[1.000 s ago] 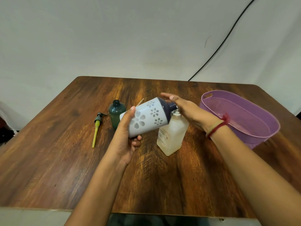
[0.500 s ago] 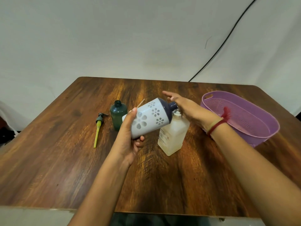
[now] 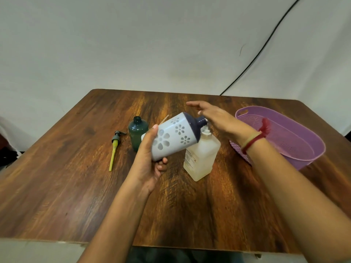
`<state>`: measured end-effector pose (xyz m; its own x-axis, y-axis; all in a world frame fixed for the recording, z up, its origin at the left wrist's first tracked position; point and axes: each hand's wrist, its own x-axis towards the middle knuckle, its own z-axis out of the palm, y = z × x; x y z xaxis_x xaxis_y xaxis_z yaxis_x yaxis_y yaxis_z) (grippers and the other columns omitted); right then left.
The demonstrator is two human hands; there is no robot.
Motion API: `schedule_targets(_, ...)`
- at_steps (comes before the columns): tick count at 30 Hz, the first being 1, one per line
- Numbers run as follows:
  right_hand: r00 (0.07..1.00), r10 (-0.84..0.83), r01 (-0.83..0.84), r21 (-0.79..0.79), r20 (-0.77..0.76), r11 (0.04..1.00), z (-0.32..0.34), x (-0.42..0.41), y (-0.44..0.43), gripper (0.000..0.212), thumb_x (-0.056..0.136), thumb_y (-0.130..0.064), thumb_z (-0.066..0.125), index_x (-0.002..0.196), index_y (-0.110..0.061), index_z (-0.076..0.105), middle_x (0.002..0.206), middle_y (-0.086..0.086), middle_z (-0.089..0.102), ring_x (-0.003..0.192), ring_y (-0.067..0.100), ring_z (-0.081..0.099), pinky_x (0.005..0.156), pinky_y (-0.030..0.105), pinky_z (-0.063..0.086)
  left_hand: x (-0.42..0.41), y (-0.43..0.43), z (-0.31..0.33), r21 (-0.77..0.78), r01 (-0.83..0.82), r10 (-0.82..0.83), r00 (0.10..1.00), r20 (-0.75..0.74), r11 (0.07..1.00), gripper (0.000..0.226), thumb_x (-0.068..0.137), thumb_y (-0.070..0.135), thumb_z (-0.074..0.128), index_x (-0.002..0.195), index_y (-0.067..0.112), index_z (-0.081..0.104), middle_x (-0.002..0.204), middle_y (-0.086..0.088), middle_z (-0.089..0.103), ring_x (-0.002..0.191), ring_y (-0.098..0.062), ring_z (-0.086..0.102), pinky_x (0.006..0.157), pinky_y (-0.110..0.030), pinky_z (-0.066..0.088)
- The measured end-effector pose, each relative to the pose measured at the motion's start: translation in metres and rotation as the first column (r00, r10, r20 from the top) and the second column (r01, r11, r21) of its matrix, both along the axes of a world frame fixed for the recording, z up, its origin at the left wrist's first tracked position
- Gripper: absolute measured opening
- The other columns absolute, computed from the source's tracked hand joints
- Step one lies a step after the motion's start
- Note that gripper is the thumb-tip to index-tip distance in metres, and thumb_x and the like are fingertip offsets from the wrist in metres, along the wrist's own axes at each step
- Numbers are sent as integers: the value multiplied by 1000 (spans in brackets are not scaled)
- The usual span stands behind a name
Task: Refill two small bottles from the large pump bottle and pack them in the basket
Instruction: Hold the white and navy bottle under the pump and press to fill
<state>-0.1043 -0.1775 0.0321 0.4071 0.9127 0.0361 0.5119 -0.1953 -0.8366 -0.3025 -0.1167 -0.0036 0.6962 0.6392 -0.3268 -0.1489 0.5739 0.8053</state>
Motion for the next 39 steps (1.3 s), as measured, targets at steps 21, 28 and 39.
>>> schedule_targets(21,992,-70,75,35,-109,997,-12,-6,-2,36,101,-14,26,123,-20,54,128,3,50,105,7,49,73,15,39,7,3,-9,-25,11,-11,1000,-9,1000,36,84,52,56,91,18,63,68,-1,60,40,-5,41,31,-11,30)
schedule_targets(28,997,-34,37,40,-74,999,-10,0,0,37,100,-9,26,124,-16,52,125,4,51,108,9,51,71,2,43,7,6,-6,-17,22,-21,1000,15,1000,34,84,51,56,92,19,63,71,-1,60,42,-6,40,32,-10,29)
schedule_targets(39,991,-44,44,-3,-125,999,-5,-2,-5,37,101,-15,26,125,-15,55,123,2,53,95,2,51,65,7,44,7,5,-4,-25,24,-24,1000,12,999,36,84,52,56,91,18,62,72,-1,60,40,-6,40,31,-10,29)
